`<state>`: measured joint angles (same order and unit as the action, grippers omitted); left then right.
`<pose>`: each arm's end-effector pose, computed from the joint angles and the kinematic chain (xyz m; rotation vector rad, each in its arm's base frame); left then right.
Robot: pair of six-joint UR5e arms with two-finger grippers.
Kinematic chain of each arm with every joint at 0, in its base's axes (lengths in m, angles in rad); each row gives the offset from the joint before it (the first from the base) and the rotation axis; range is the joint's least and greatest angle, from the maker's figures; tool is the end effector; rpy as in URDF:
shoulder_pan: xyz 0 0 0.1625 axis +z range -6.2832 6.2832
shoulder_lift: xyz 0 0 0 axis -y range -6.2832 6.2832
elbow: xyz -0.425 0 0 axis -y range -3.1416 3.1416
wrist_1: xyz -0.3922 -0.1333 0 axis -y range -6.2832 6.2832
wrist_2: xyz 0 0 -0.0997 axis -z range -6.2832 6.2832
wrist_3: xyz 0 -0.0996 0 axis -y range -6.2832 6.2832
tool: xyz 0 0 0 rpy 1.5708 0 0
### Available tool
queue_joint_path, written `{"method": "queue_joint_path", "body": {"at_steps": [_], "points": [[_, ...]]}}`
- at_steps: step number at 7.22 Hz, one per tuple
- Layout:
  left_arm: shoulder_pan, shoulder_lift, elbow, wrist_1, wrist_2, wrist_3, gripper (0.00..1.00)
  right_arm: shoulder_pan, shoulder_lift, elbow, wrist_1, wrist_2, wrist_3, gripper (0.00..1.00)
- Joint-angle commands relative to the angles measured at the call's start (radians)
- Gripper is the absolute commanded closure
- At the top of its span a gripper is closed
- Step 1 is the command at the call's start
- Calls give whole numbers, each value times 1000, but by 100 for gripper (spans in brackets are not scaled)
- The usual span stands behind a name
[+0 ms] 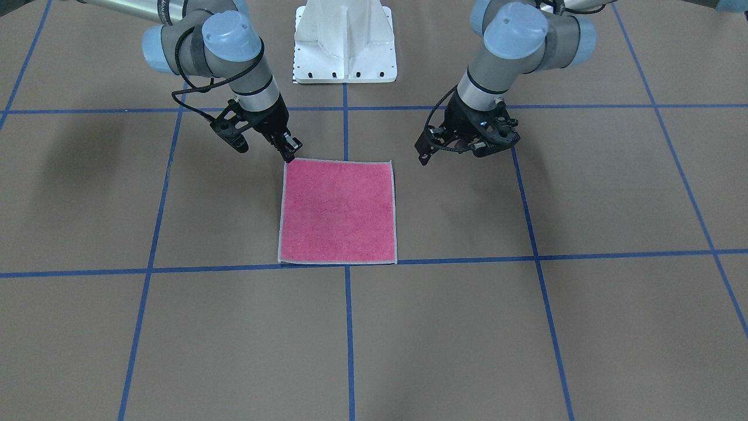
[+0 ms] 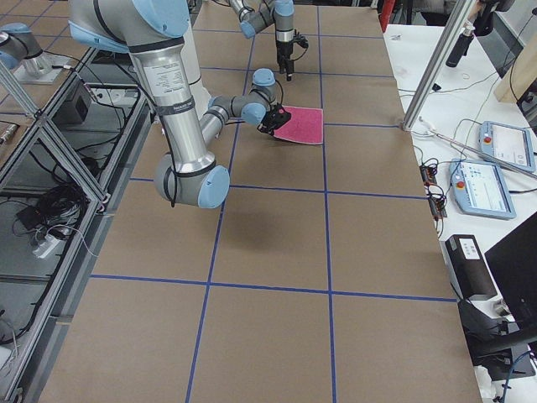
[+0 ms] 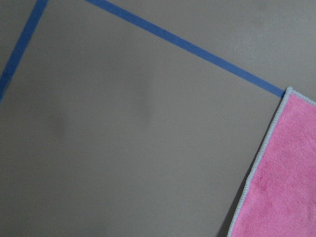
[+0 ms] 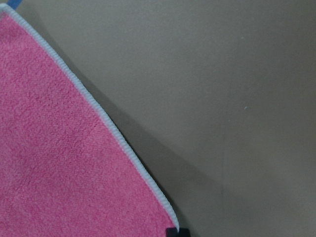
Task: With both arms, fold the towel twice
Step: 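Lower both grippers onto the near towel corners and grasp them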
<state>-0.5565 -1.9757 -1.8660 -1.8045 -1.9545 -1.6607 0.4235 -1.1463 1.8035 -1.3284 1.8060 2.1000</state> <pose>0.4595 -0.3989 0.2752 -0.1334 0.9855 -0.4138 -0.5231 -0.3566 0.2923 -0.2734 -0.9069 0.7772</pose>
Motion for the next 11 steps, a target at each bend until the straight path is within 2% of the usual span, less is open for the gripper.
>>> {"method": "queue_joint_path", "body": {"at_steps": [1,2,3,5,10,11], "points": [[93,-70,49,2,92,-34,8,1,-9,7,0,1,0,100],[96,-128,117,1,100,-36,11,1,-9,7,0,1,0,100],[96,-156,143,-3,101,-43,15,1,-9,7,0,1,0,100],[99,-161,177,-9,101,-45,18,1,-9,7,0,1,0,100],[133,-170,200,-9,101,-45,48,0,-7,7,0,1,0,100],[133,-172,199,-7,101,-47,61,0,-9,5,0,1,0,100]]}}
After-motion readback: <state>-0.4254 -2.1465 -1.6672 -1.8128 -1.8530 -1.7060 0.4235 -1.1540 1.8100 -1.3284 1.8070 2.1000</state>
